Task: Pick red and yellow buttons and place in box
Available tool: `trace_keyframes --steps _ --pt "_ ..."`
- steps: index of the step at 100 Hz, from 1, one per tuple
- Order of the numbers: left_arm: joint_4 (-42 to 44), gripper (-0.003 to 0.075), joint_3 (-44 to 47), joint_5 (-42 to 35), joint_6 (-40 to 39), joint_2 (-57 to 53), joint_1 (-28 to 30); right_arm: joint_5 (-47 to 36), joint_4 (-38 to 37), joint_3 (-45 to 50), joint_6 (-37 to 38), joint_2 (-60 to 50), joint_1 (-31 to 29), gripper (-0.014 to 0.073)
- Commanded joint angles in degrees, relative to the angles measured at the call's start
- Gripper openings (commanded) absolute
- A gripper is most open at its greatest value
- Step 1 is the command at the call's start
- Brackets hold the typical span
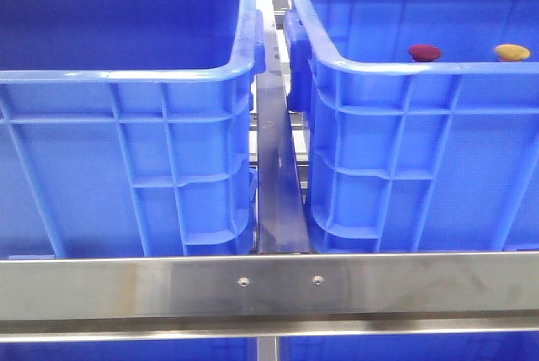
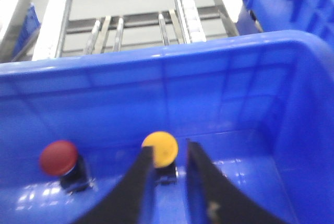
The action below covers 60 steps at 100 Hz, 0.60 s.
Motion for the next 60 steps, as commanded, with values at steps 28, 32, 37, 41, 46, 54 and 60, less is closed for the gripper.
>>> trace_keyframes --steps 28,32,37,41,46,54,60 --pt "-0.8 0.0601 -1.9 -3.8 0.0 -2.5 -0.3 7.1 0.6 14.2 -0.7 -24.4 -0.4 -0.0069" --pt "-0.8 0.0587 -1.9 -3.9 0.0 -2.5 -0.3 7.4 0.6 15.7 -0.6 -26.9 -0.4 -0.0069" --pt "-0.8 0.0571 -1.9 -3.9 0.0 -2.5 -0.3 8.0 0.6 18.1 -0.6 -29.9 -0.4 -0.0069" --pt "-0.8 0.0552 -1.9 -3.9 0.0 -2.5 -0.3 8.3 0.6 19.6 -0.6 -32.2 -0.4 -0.0069" --pt "-0.8 0.0519 -1.9 -3.9 0.0 -2.5 -0.3 8.8 0.6 21.7 -0.6 -36.0 -0.4 -0.0069" --pt "-0.8 0.047 -1.9 -4.0 0.0 -2.5 -0.3 9.2 0.6 25.0 -0.6 -41.2 -0.4 -0.0069" --pt "-0.8 0.0429 -1.9 -4.0 0.0 -2.5 -0.3 9.2 0.6 27.1 -0.6 -45.4 -0.4 -0.0069"
